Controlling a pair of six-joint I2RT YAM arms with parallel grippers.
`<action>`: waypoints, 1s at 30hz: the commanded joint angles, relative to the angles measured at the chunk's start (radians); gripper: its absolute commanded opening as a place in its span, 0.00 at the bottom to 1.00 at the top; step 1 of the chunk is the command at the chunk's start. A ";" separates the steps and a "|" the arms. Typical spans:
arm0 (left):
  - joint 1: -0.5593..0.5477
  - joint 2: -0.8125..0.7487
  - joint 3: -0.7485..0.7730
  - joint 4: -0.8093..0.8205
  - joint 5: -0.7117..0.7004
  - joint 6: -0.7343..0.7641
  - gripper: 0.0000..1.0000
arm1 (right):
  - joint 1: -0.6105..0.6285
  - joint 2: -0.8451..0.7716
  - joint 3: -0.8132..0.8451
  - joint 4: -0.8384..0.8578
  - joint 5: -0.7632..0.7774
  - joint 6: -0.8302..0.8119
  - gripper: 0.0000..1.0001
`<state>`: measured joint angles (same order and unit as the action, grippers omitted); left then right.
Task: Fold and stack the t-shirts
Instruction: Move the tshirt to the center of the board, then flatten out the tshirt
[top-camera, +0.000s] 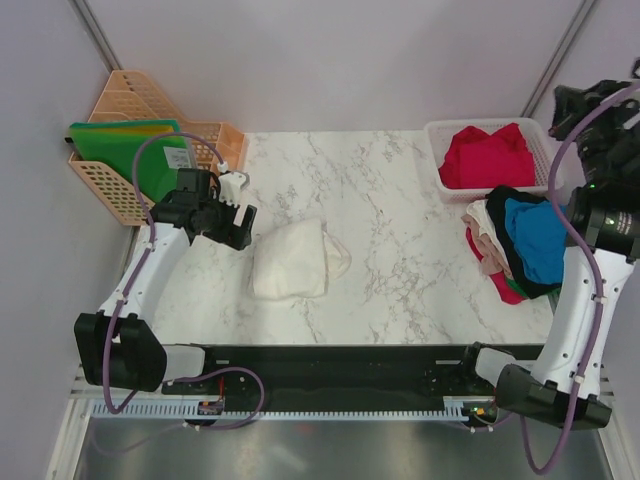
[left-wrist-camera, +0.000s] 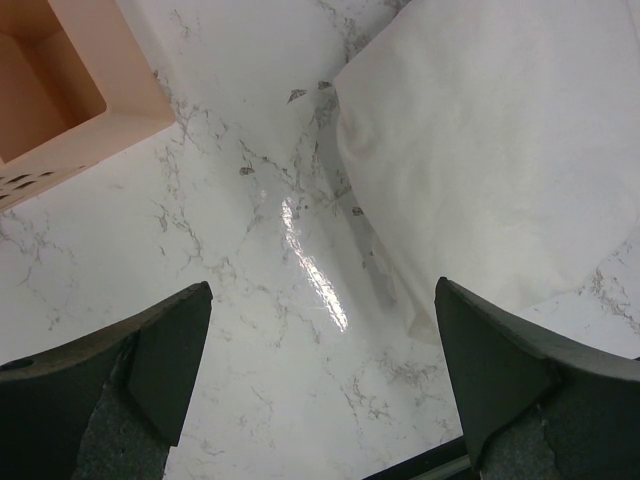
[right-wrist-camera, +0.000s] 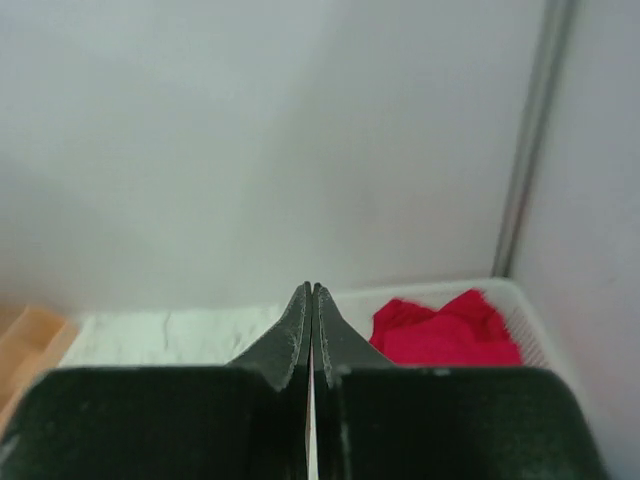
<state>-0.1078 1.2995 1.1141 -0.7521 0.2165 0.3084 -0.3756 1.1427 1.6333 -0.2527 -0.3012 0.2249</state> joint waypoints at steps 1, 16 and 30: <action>0.002 -0.011 0.007 0.027 0.014 0.026 1.00 | 0.136 0.089 -0.050 -0.210 -0.150 -0.106 0.00; 0.003 -0.040 -0.010 0.030 0.004 0.028 1.00 | 0.613 0.390 -0.130 -1.017 -0.142 -0.789 0.81; 0.092 -0.075 -0.007 0.122 -0.184 -0.023 1.00 | 0.981 0.528 -0.256 -0.742 -0.142 -0.651 0.75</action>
<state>-0.0166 1.2537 1.1019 -0.6704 0.0509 0.3027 0.5667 1.6108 1.3231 -1.1156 -0.4332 -0.4831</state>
